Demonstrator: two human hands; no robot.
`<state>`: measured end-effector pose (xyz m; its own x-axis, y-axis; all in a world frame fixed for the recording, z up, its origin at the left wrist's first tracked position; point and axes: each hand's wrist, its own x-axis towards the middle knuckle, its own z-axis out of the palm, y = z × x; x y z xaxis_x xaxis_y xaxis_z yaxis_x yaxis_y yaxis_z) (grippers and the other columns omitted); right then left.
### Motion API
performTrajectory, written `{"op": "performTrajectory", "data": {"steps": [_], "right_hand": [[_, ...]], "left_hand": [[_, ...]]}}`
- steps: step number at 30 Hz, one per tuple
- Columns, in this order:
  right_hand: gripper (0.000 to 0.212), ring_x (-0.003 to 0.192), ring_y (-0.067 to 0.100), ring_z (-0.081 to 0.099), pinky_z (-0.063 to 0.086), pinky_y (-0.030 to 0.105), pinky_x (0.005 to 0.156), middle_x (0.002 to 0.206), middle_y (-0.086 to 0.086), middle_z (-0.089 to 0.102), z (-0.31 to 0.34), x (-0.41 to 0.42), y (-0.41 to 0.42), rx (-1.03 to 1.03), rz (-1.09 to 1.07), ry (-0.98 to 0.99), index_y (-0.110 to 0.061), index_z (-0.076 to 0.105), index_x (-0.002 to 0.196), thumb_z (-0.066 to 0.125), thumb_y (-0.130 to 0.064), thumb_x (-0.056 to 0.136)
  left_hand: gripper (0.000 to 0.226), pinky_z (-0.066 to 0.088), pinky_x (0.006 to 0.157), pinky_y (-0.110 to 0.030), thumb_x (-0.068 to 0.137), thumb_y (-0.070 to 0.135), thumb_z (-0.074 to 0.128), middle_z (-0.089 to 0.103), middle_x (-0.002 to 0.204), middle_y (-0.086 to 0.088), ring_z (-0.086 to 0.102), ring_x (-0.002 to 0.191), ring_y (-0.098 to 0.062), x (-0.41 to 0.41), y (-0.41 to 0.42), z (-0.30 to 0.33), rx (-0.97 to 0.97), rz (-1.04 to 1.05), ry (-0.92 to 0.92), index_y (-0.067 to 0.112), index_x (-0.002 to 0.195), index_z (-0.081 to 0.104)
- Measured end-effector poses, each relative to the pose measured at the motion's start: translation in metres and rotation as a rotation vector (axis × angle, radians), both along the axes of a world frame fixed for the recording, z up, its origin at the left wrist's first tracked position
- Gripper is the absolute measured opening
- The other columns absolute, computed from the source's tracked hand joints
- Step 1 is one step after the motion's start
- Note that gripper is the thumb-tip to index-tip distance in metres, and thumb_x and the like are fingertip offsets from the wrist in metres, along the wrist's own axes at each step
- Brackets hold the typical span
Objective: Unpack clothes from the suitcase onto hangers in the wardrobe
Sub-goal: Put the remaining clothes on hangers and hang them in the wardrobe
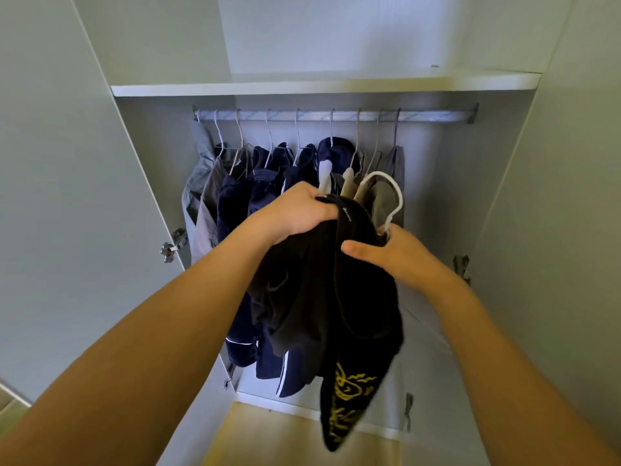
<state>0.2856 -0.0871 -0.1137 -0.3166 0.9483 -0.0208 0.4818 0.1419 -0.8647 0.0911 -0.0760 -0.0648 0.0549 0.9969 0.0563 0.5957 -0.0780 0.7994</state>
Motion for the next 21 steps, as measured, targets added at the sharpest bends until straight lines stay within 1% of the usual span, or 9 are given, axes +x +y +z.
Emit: {"op": "performTrajectory", "data": {"steps": [2,5,9,12,14,16,19,20,21], "right_hand": [[0.104,0.115,0.015,0.058,0.049,0.043,0.1,0.126,-0.009,0.06,-0.004,-0.006,0.003,-0.032,0.017,0.08,-0.027,0.048,0.133,0.081,-0.073,0.046],[0.11,0.119,0.018,0.057,0.047,0.047,0.102,0.128,-0.009,0.06,-0.008,-0.017,0.01,-0.08,0.046,0.149,-0.03,0.046,0.136,0.089,-0.063,0.041],[0.113,0.119,0.019,0.057,0.048,0.046,0.102,0.129,-0.006,0.06,-0.01,-0.03,0.014,-0.139,0.011,0.242,-0.026,0.044,0.139,0.088,-0.065,0.042],[0.12,0.119,0.019,0.056,0.048,0.045,0.101,0.132,-0.005,0.057,-0.005,-0.042,0.016,-0.096,-0.036,0.22,-0.023,0.038,0.142,0.087,-0.066,0.041],[0.093,0.111,0.022,0.061,0.051,0.045,0.097,0.122,0.001,0.063,-0.002,-0.044,0.02,-0.076,-0.06,0.19,-0.017,0.047,0.134,0.083,-0.044,0.052],[0.06,0.1,0.025,0.065,0.054,0.043,0.09,0.108,0.007,0.067,0.003,-0.04,0.024,-0.083,-0.056,0.148,-0.014,0.055,0.121,0.071,-0.025,0.064],[0.018,0.075,0.025,0.063,0.049,0.033,0.067,0.08,0.008,0.065,0.016,-0.03,0.026,-0.101,-0.084,0.162,-0.014,0.058,0.093,0.057,-0.007,0.077],[0.012,0.064,0.024,0.058,0.044,0.03,0.061,0.067,0.005,0.061,0.02,-0.028,0.025,-0.102,-0.108,0.189,-0.014,0.056,0.082,0.053,-0.004,0.077],[0.015,0.056,0.022,0.051,0.039,0.028,0.056,0.056,0.001,0.054,0.024,-0.027,0.026,-0.103,-0.145,0.219,-0.015,0.052,0.072,0.05,-0.001,0.076]], "left_hand": [[0.036,0.044,0.065,-0.03,0.081,0.025,0.069,0.058,0.071,-0.013,0.055,0.061,-0.019,0.003,0.003,0.011,0.02,-0.027,0.059,-0.01,0.091,0.065],[0.035,0.04,0.063,-0.03,0.078,0.023,0.07,0.052,0.067,-0.01,0.05,0.06,-0.018,0.003,0.004,0.023,0.023,-0.045,0.146,-0.01,0.087,0.064],[0.03,0.036,0.062,-0.032,0.075,0.027,0.071,0.046,0.065,-0.009,0.045,0.059,-0.018,-0.004,0.003,0.036,0.033,0.02,0.186,-0.002,0.077,0.066],[0.036,0.042,0.064,-0.033,0.072,0.029,0.073,0.055,0.071,-0.011,0.053,0.063,-0.021,-0.009,0.005,0.041,-0.003,0.055,0.158,-0.004,0.086,0.069],[0.034,0.04,0.063,-0.033,0.07,0.026,0.074,0.055,0.072,-0.01,0.051,0.063,-0.02,-0.014,0.006,0.042,0.006,0.044,0.187,-0.004,0.083,0.068],[0.036,0.042,0.066,-0.031,0.07,0.029,0.077,0.06,0.074,-0.011,0.055,0.066,-0.018,-0.024,0.007,0.042,0.014,0.005,0.278,-0.003,0.085,0.069],[0.026,0.052,0.08,-0.028,0.074,0.034,0.08,0.074,0.091,0.002,0.068,0.083,-0.014,-0.043,0.001,0.045,-0.083,-0.098,0.376,0.018,0.093,0.074],[0.026,0.054,0.082,-0.029,0.076,0.032,0.08,0.075,0.094,0.002,0.07,0.086,-0.016,-0.049,-0.002,0.044,-0.141,-0.132,0.372,0.019,0.098,0.074],[0.027,0.057,0.083,-0.031,0.077,0.029,0.079,0.075,0.095,0.001,0.072,0.086,-0.018,-0.054,-0.004,0.042,-0.203,-0.151,0.361,0.019,0.101,0.073]]}}
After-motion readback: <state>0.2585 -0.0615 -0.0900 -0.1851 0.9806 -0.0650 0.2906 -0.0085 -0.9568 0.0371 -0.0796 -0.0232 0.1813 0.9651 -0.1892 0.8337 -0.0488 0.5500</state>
